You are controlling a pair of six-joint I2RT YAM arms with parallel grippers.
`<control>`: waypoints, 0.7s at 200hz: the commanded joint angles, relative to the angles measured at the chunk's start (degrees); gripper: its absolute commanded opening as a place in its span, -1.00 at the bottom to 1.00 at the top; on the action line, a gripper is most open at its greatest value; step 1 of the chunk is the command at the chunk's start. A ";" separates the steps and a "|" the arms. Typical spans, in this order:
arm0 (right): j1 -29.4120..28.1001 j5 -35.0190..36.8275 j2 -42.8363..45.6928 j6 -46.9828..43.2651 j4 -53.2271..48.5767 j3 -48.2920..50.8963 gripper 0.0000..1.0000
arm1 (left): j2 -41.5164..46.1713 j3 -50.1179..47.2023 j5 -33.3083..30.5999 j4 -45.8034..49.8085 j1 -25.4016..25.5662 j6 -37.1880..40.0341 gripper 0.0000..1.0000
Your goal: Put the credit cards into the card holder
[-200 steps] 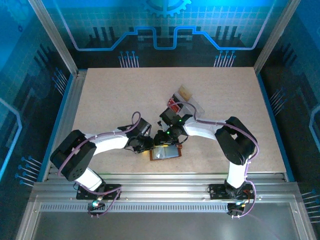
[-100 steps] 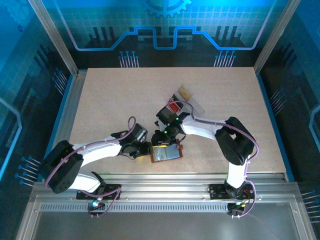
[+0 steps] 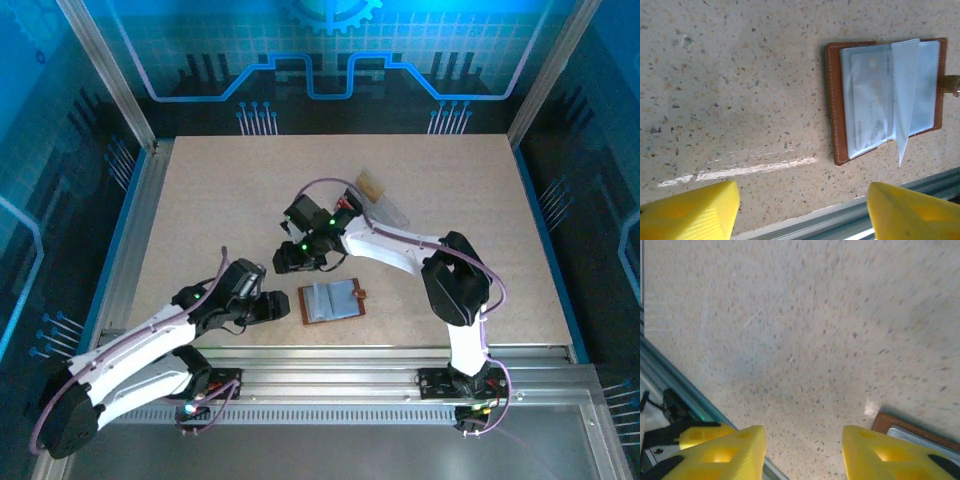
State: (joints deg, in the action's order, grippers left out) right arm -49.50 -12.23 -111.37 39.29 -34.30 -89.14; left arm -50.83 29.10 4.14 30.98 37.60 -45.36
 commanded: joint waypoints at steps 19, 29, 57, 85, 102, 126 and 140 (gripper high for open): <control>4.51 13.59 4.66 -5.65 -15.74 -4.32 0.05 | 1.72 0.11 3.03 1.60 -0.43 2.61 0.51; 6.02 15.07 5.68 -6.18 -17.21 -4.04 0.05 | 2.00 0.70 3.17 1.32 -0.48 2.42 0.51; 9.08 19.61 10.25 -7.44 -18.52 1.41 -0.17 | 0.96 3.57 3.84 -0.43 -0.43 2.01 0.52; 9.44 20.15 15.06 -7.61 -16.03 10.60 -0.53 | -4.73 8.23 4.82 -1.36 -0.51 3.61 0.52; 9.97 22.60 17.59 -7.68 -15.18 14.37 -0.50 | -9.74 12.21 6.38 -2.92 -0.68 4.63 0.52; 13.01 28.33 18.47 -8.73 -16.74 14.13 -0.10 | -18.04 18.99 8.25 -6.05 -1.62 5.37 0.56; 14.40 34.19 17.65 -9.62 -17.89 11.87 0.07 | -23.88 23.27 9.87 -8.56 -3.42 4.72 0.59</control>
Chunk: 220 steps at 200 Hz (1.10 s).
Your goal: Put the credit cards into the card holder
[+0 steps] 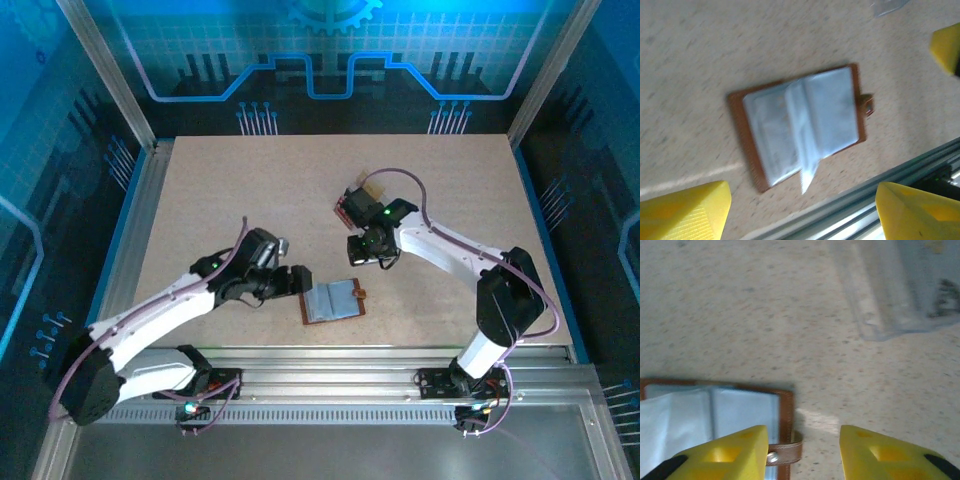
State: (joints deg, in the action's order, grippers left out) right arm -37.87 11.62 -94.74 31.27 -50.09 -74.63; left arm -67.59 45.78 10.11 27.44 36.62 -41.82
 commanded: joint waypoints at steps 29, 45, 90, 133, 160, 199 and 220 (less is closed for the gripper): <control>5.38 14.47 -3.96 -3.89 -3.15 -8.49 0.11 | -21.30 17.01 7.88 -9.64 -6.13 -1.14 0.57; 5.86 16.90 -6.57 -5.34 -3.94 -10.94 0.10 | -29.40 24.30 9.12 -9.74 -6.98 -1.07 0.55; 7.46 16.61 -11.77 -8.93 -2.55 -13.32 -0.01 | -46.72 40.74 12.66 -8.33 -8.44 -1.49 0.39; 7.63 17.38 -15.20 -10.21 -1.59 -15.57 -0.05 | -55.87 49.26 14.94 -7.06 -9.07 -2.03 0.19; 7.63 18.56 -18.37 -10.80 -2.30 -18.13 -0.07 | -59.41 52.33 15.44 -6.17 -9.43 -1.64 0.16; 7.73 19.40 -20.56 -11.30 -2.47 -19.50 -0.10 | -63.50 55.54 15.99 -5.05 -10.17 -1.20 0.16; 7.82 19.86 -21.25 -11.63 -2.47 -20.07 -0.12 | -65.16 56.45 16.02 -4.81 -10.31 -0.99 0.16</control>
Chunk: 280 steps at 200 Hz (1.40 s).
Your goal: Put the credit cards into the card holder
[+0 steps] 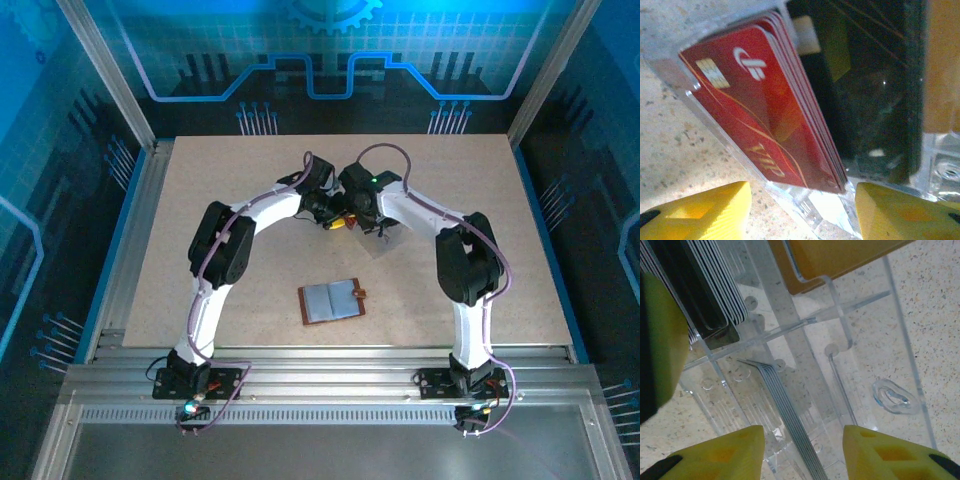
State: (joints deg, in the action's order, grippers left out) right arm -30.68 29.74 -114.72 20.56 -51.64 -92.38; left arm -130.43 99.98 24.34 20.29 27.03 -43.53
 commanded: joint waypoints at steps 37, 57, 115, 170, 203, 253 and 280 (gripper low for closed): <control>0.67 2.75 -2.68 -1.31 -1.68 -3.57 -0.19 | -3.50 1.82 1.28 2.91 -0.83 1.27 0.16; 0.64 3.76 -3.12 -1.48 -1.97 -3.91 -0.26 | -3.77 0.73 1.27 2.65 -0.99 1.38 0.15; 0.47 7.16 -2.91 -2.34 -2.94 -4.37 -0.41 | -3.69 -1.78 1.39 1.27 -1.28 1.32 0.14; 0.36 8.65 -1.67 -3.07 -3.38 -4.76 -0.47 | -4.17 -2.94 1.33 0.70 -1.45 1.31 0.13; 0.28 8.52 -1.39 -3.59 -3.49 -5.28 -0.57 | -4.13 -3.18 1.28 0.57 -1.54 1.24 0.13; 0.29 8.67 -1.04 -4.19 -3.82 -5.98 -0.67 | -4.22 -3.39 1.33 0.37 -1.56 1.24 0.12; 0.31 8.60 -1.04 -4.43 -4.00 -6.35 -0.76 | -4.22 -3.40 1.40 0.40 -1.64 1.16 0.12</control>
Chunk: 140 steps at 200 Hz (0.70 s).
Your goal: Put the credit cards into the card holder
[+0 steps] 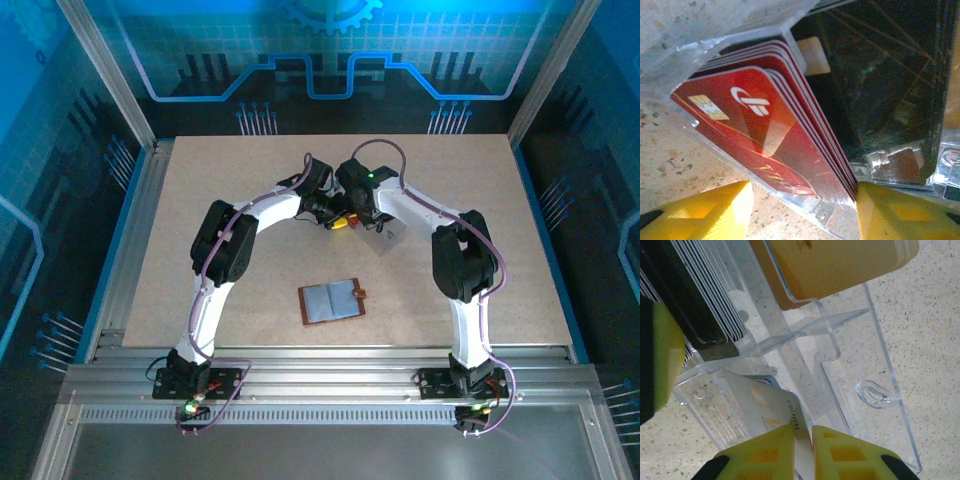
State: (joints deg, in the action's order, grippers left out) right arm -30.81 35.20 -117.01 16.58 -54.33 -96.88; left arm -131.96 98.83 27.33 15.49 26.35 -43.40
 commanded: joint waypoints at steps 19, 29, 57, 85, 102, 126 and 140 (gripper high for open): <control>0.40 3.03 1.33 -0.49 -1.46 -2.03 -0.82 | -2.69 -2.23 -1.58 5.18 -0.95 1.03 0.12; 0.41 2.82 1.43 -0.58 -1.53 -2.13 -0.83 | -2.69 -2.34 -1.53 5.17 -1.01 1.02 0.12; 0.23 2.29 1.94 -1.10 -1.66 -2.29 -0.93 | -2.51 -2.33 -1.46 5.21 -1.04 1.12 0.12; 0.22 0.30 2.66 -1.61 -1.57 -2.18 -1.00 | -2.34 -2.42 -1.23 5.21 -1.04 1.16 0.11; 0.27 -1.06 2.93 -1.90 -1.61 -2.18 -1.00 | -2.18 -2.50 -1.25 5.08 -1.06 1.14 0.11; 0.18 -1.97 3.45 -2.05 -1.74 -2.38 -1.00 | -2.07 -2.69 -1.22 5.08 -1.04 1.29 0.11; 0.16 -2.47 3.85 -2.33 -2.14 -2.64 -1.00 | -1.99 -2.68 -1.12 5.08 -1.04 1.26 0.11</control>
State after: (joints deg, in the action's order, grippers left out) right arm -30.83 33.08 -115.98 14.94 -55.33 -97.51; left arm -131.96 98.45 27.53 14.59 26.35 -43.38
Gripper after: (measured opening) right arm 0.037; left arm 0.558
